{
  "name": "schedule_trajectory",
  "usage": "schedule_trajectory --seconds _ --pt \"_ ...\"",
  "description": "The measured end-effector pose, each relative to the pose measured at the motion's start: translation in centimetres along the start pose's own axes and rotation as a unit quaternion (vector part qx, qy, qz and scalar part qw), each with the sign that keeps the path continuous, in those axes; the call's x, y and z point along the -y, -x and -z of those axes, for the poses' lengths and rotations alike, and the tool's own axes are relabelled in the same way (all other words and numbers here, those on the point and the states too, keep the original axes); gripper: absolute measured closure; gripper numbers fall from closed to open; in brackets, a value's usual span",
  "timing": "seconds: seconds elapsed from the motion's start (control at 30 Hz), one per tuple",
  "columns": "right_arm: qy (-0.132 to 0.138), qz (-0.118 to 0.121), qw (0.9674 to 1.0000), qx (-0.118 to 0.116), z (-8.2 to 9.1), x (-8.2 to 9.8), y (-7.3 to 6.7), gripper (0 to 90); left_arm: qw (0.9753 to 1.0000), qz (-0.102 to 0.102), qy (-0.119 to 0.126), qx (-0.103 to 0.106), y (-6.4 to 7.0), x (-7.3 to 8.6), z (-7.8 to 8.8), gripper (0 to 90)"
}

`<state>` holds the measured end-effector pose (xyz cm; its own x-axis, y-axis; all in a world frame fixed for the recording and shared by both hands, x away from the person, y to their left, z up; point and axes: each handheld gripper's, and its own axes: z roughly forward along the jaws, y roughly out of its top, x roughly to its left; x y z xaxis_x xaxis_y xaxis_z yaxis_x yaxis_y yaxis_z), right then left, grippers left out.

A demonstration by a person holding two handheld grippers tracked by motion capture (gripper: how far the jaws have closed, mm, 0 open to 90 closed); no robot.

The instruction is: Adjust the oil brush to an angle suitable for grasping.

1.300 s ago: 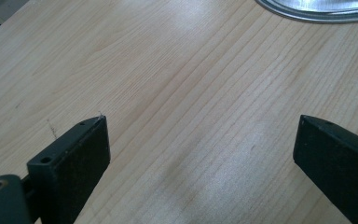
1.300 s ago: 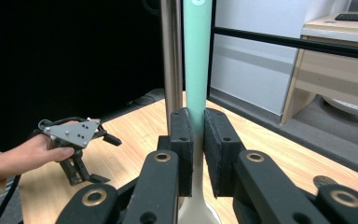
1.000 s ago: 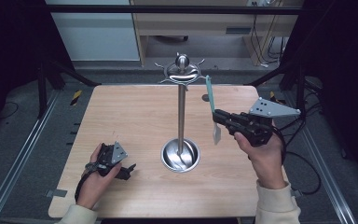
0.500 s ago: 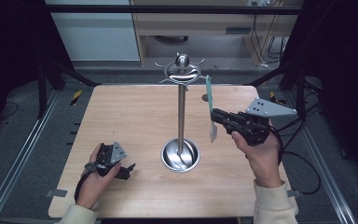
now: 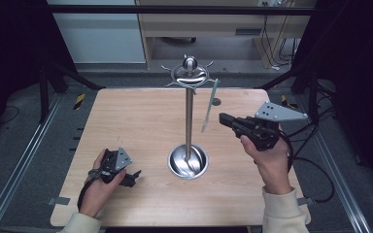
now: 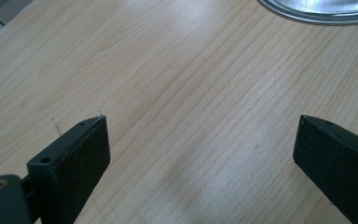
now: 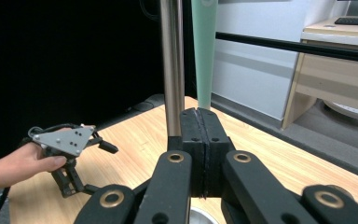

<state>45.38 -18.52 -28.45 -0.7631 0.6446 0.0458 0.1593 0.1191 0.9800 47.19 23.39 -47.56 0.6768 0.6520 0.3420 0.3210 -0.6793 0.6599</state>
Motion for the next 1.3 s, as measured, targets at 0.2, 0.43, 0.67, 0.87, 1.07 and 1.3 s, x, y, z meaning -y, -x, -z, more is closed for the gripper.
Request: schedule_trajectory --seconds 0.2,0.43,0.67,0.87,1.07,1.3 --pt "-0.008 0.007 0.9998 0.015 0.1 -0.2 -0.1 90.0 1.0000 0.002 0.001 0.001 0.0 0.0 0.0 3.4" --pt "-0.012 0.021 0.9978 0.062 1.4 -0.7 -0.1 90.0 1.0000 0.004 -0.001 0.003 0.1 0.0 0.0 3.4" --pt "-0.016 0.022 0.9965 0.079 1.9 -0.7 0.3 87.7 1.0000 0.005 0.005 -0.001 -0.1 0.0 0.1 3.4" --pt "-0.017 0.007 0.9941 0.106 2.3 -0.5 0.9 76.3 0.9999 0.010 0.006 -0.002 -0.1 0.0 0.2 3.4" --pt "-0.034 -0.003 0.9899 0.137 2.5 -0.3 1.6 59.5 0.9999 0.010 0.006 -0.002 -0.1 0.0 0.1 3.4" --pt "-0.055 -0.012 0.9831 0.174 2.3 0.2 2.4 38.0 0.9999 0.011 0.007 -0.003 -0.2 0.0 0.2 3.4"
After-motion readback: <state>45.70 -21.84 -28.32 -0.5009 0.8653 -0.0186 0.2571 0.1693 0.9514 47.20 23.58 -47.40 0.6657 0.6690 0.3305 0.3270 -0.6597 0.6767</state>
